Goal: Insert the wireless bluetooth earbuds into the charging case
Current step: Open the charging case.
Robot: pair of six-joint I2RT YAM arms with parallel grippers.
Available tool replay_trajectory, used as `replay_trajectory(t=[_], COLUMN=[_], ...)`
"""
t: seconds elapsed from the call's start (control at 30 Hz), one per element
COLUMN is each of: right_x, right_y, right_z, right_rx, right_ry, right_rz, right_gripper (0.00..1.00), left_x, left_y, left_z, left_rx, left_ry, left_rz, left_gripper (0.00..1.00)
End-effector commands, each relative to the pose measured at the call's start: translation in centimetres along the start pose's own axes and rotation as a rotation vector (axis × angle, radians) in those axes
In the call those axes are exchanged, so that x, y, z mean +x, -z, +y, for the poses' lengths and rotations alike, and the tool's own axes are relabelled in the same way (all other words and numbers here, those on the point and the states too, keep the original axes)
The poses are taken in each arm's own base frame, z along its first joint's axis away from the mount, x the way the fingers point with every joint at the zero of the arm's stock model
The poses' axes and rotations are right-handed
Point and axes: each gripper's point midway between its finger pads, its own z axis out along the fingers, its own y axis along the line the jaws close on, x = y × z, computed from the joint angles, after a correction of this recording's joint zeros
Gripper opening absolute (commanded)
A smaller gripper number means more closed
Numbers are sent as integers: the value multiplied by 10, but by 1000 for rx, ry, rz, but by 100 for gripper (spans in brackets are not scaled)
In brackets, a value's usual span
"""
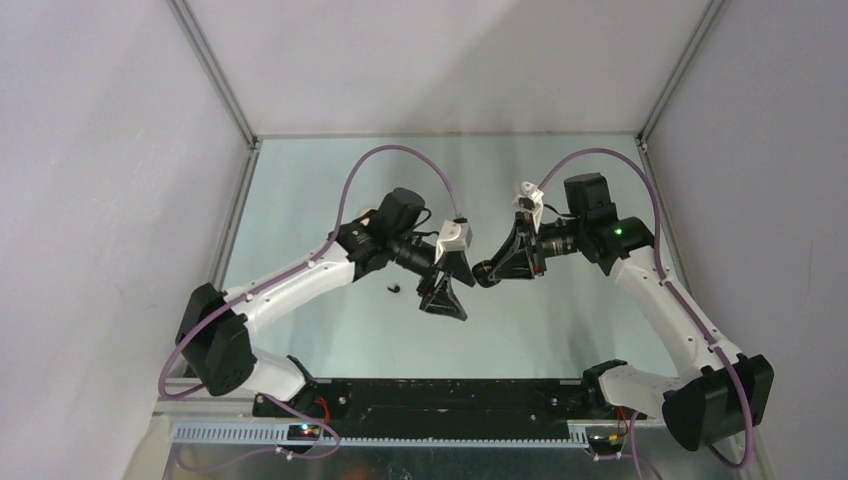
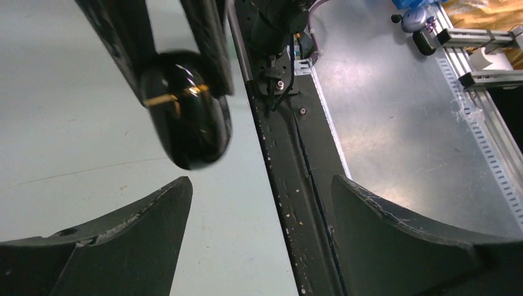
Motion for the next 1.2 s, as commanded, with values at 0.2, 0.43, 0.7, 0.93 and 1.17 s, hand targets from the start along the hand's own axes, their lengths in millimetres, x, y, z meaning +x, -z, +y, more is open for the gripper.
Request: replay_trajectory(t=[0.2, 0.43, 0.7, 0.93, 1.17], right_x=[2, 6, 1, -3, -4], right_y=[-11, -14, -14, -18, -19], right_z=[-5, -7, -8, -12, -14], right_rx=[-15, -17, -5, 14, 18], right_ry=[36, 33, 26, 18, 7], right_rz=[8, 22, 10, -37, -40], right_gripper=[3, 3, 2, 1, 2], left_x=[-34, -38, -41, -47, -46], left_y=[-5, -4, -4, 1, 3], left_z=[-1, -5, -6, -1, 2], left_rx=[48, 67, 77, 65, 59], left_ry=[52, 57, 73, 88, 118], left_rz=[-77, -86, -95, -123, -137], left_gripper=[84, 77, 70, 63, 60])
